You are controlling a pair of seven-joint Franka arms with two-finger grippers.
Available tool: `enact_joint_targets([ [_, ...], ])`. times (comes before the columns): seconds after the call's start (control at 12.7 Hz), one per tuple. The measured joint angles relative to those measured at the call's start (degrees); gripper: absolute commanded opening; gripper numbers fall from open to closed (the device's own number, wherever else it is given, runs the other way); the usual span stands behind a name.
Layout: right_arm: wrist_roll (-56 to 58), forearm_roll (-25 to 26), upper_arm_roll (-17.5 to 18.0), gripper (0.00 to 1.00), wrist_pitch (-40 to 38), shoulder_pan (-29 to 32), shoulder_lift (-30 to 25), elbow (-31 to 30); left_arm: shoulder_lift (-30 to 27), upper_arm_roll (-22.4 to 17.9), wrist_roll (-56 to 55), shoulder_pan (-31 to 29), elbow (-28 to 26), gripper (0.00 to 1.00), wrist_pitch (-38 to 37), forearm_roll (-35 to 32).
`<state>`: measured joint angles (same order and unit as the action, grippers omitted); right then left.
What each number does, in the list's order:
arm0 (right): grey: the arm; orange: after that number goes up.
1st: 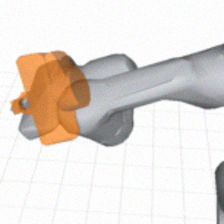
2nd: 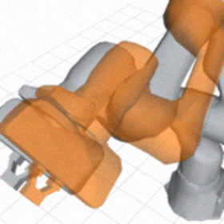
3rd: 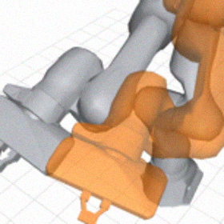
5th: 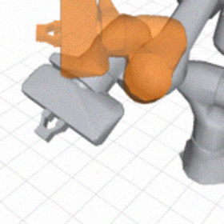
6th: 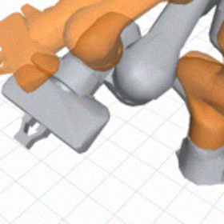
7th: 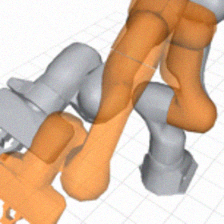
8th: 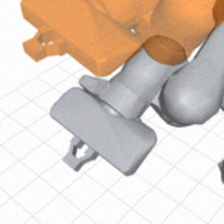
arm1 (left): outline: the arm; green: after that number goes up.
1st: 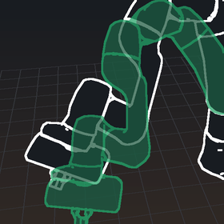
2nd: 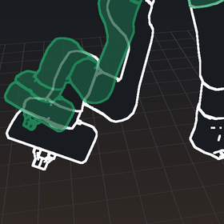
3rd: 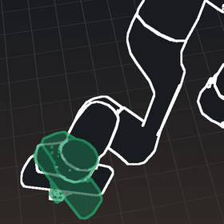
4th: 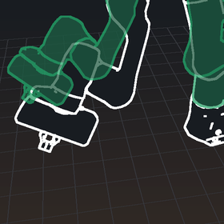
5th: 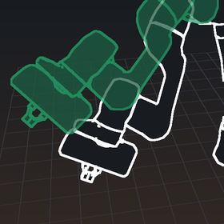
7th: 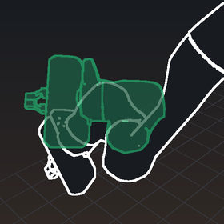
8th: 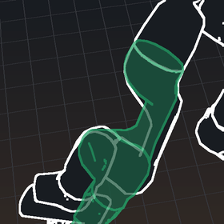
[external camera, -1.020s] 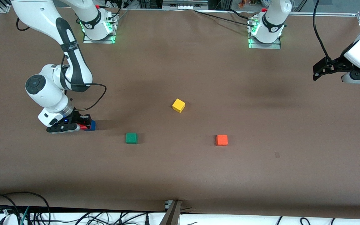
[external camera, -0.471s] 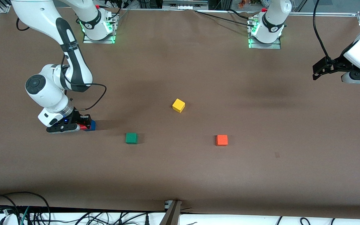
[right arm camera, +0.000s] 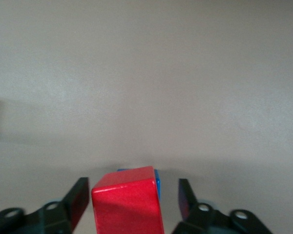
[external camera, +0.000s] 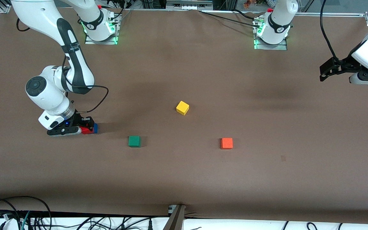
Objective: Pass red block to right arm, stack on blue
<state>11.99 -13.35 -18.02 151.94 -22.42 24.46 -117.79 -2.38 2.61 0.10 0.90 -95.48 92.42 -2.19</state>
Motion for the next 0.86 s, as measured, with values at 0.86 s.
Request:
enact_joint_targets([
  [0.86, 0.0, 0.0, -0.1, 0.99, -4.8, 0.0, -0.4, 3.6, 0.0, 0.3, 0.0, 0.0, 0.3, 1.00, -0.8, 0.0],
])
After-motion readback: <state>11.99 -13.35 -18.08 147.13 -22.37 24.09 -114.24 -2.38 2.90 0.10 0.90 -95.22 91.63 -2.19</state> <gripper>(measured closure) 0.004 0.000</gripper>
